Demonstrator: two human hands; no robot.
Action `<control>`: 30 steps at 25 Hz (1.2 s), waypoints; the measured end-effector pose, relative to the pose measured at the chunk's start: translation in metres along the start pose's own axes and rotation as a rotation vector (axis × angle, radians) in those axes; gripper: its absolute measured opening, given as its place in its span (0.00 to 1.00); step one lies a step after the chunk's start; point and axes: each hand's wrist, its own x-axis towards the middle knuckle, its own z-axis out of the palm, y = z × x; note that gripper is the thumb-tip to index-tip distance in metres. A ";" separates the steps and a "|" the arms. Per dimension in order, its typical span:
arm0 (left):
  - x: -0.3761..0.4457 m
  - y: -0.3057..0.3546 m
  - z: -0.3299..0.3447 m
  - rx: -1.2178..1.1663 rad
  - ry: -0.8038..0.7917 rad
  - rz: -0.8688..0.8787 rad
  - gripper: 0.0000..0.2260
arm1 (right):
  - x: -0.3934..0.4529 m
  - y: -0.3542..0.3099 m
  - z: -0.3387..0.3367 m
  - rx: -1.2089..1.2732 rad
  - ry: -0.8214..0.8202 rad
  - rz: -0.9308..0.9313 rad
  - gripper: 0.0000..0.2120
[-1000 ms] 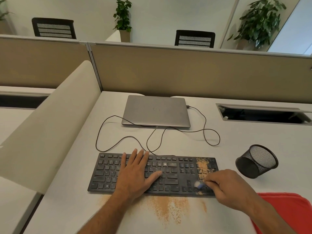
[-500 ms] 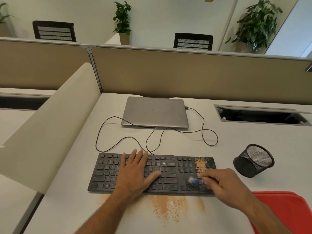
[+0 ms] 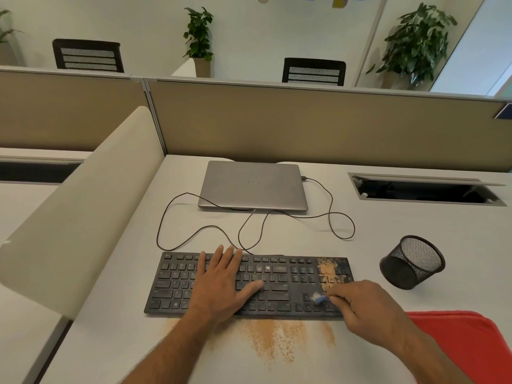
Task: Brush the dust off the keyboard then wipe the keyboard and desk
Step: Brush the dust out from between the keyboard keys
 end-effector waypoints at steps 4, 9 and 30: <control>0.000 -0.001 -0.001 0.003 -0.001 0.010 0.47 | -0.007 0.005 -0.001 0.065 0.065 0.003 0.07; 0.000 -0.001 -0.001 0.002 -0.002 0.016 0.51 | -0.015 0.002 0.007 0.031 0.006 -0.062 0.10; 0.006 0.016 -0.001 0.045 -0.016 0.018 0.48 | 0.016 -0.006 0.010 0.025 0.118 -0.008 0.10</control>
